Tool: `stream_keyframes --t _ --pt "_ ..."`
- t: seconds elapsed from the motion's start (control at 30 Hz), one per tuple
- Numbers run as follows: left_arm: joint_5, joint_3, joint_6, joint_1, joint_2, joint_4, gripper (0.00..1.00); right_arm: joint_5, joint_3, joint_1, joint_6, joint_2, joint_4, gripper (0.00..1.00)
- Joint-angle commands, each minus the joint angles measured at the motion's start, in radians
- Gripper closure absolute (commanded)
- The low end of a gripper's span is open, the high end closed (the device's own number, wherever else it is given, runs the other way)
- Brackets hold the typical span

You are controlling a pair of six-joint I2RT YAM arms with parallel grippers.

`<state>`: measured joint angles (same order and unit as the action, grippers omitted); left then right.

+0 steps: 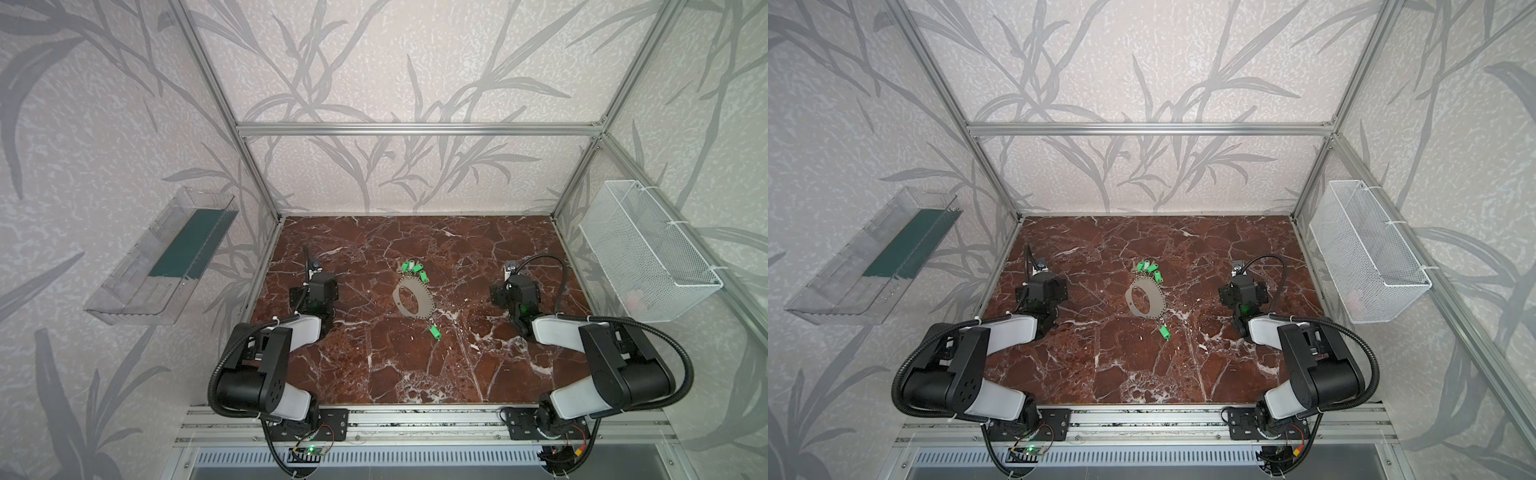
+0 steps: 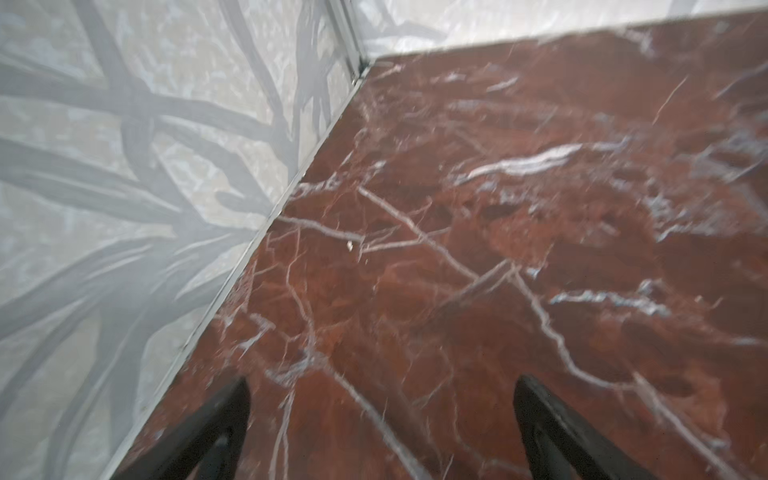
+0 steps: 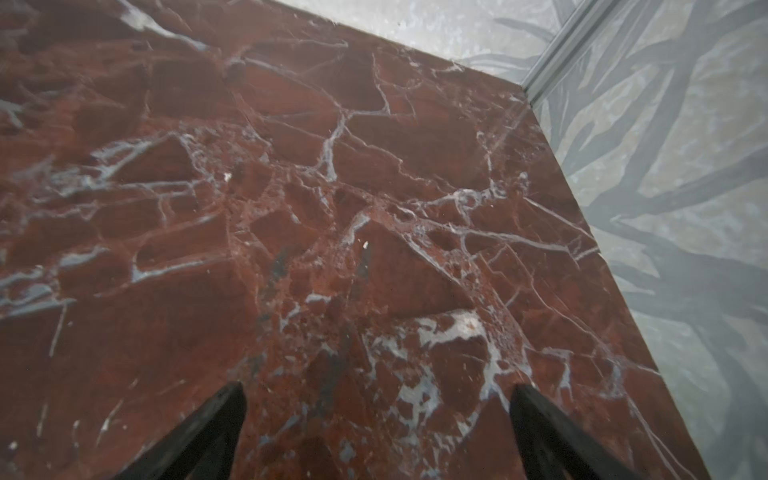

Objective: Put the keys on the keyring

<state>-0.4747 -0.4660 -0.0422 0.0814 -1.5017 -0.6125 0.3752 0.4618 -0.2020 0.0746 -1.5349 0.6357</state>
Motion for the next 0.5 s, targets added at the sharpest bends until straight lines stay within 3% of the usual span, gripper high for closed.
stream_keyframes --t 0.0,0.07,0.13,0.17,0.47 --pt "0.168 0.046 -0.033 -0.063 -0.019 -0.202 0.01 -0.086 -0.040 0.027 -0.013 0.007 0.203 0.01" --pt "0.226 0.058 -0.027 -0.075 -0.022 -0.193 0.01 -0.144 -0.086 0.043 -0.025 -0.007 0.274 0.01" --pt "0.265 0.086 -0.003 -0.075 -0.065 -0.331 0.01 -0.211 -0.168 0.044 0.034 -0.073 0.535 0.01" --pt "0.269 0.080 -0.010 -0.076 -0.052 -0.292 0.01 -0.221 -0.195 0.042 0.037 -0.078 0.579 0.01" --pt "0.260 0.087 -0.005 -0.074 -0.058 -0.315 0.01 -0.129 -0.111 0.038 0.003 -0.062 0.407 0.01"
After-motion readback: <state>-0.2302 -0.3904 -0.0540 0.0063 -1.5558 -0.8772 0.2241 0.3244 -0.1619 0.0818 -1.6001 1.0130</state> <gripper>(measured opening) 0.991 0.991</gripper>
